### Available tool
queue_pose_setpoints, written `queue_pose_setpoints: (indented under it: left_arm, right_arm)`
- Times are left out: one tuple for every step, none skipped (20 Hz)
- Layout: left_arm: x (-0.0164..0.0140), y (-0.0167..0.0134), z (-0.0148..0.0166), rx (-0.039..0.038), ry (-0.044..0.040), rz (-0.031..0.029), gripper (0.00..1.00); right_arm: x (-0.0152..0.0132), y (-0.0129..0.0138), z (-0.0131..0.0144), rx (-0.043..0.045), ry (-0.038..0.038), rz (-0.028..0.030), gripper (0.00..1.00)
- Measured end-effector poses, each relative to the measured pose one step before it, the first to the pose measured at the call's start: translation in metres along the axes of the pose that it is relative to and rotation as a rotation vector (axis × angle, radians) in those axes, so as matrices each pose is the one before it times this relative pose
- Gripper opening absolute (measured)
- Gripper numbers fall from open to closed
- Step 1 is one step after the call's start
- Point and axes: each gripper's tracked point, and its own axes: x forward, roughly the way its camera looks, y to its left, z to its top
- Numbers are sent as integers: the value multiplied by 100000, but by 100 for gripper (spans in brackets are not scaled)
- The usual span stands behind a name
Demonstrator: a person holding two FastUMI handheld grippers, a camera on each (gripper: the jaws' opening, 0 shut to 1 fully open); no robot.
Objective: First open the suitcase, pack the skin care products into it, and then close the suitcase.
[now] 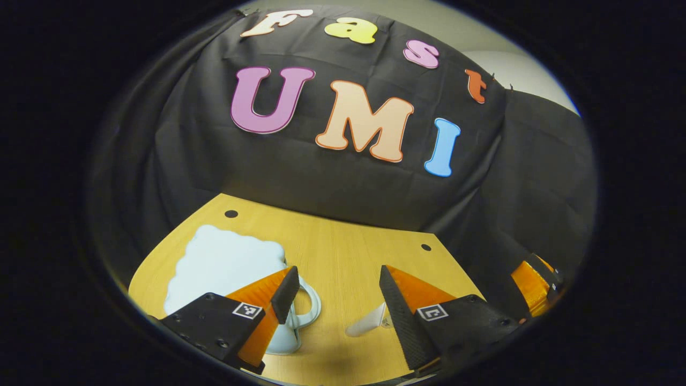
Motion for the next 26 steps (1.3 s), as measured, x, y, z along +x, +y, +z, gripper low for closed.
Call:
queue_pose_setpoints:
  left_arm:
    - [826,72,-256,1034,2564,-134,88]
    - [853,198,-394,868,2734,-278,88]
    - [820,77,-329,707,3358,-341,88]
    - [824,102,-288,418,3468,-397,88]
    - [797,156,-513,267,3801,-54,83]
    - [920,233,-420,-121,3819,121,82]
    - [734,52,-334,-502,3642,-217,77]
    - [991,-98,-587,-1193,4003,-708,75]
    - [888,-83,-461,-1404,3795,-542,71]
    - [767,233,-702,-1512,4566,220,76]
    - [805,313,-576,-1600,4589,873,73]
    - [835,399,-548,-2180,3843,1129,66]
    - [753,422,-386,-1708,3220,1670,65]
    - [780,605,-360,-1203,3392,1498,63]
    - [676,340,-263,-1236,3394,1373,57]
    - [783,241,-303,-420,3025,1033,56]
    - [538,219,-270,-334,3193,991,55]
    - [614,60,-373,39,2955,298,54]
    - [514,201,-323,1,3222,1225,61]
    - [560,233,-389,-10,2976,1455,54]
    - [609,198,-253,-166,2636,1401,52]
    - [342,20,-160,-201,2178,439,48]
    - [397,-103,-56,-239,1507,67,42]
    - [428,-79,-125,289,1536,276,40]
    - [303,75,-47,475,1274,1003,36]
    - [405,102,-56,779,1217,931,35]
  right_arm:
    - [88,-257,-69,-249,183,-442,99]
    - [94,-356,-121,-94,70,-437,99]
    - [123,-268,-177,151,244,-287,99]
    - [113,-187,-371,546,586,-138,99]
    - [137,-138,-319,1004,995,-10,99]
    - [185,-82,-324,1206,840,175,99]
    - [61,-36,-146,1108,530,183,99]
    - [208,-166,-249,901,433,53,99]
    - [106,-151,-43,401,297,-89,99]
    - [73,-116,-123,59,173,-158,99]
    - [-17,-186,70,29,-110,-152,99]
    - [-19,-147,-45,-2,-190,-37,98]
    - [73,-135,-71,73,292,-140,98]
    - [79,-260,-295,305,453,-202,97]
    - [40,-239,-242,533,757,-338,97]
    - [-19,-161,-353,622,772,-223,96]
    - [59,-228,-124,725,470,-478,98]
    - [-29,-337,-195,778,393,-505,98]
    - [49,-265,-85,740,426,-569,98]
    - [88,-246,-282,718,517,-466,98]
    - [58,-202,-120,651,562,-345,98]
    - [4,-203,-296,689,741,145,98]
    - [71,-131,-155,567,712,-190,98]
    - [-2,-228,-368,387,802,-287,98]
    - [58,-145,-162,275,834,-281,98]
    - [76,-208,-159,402,552,-283,98]
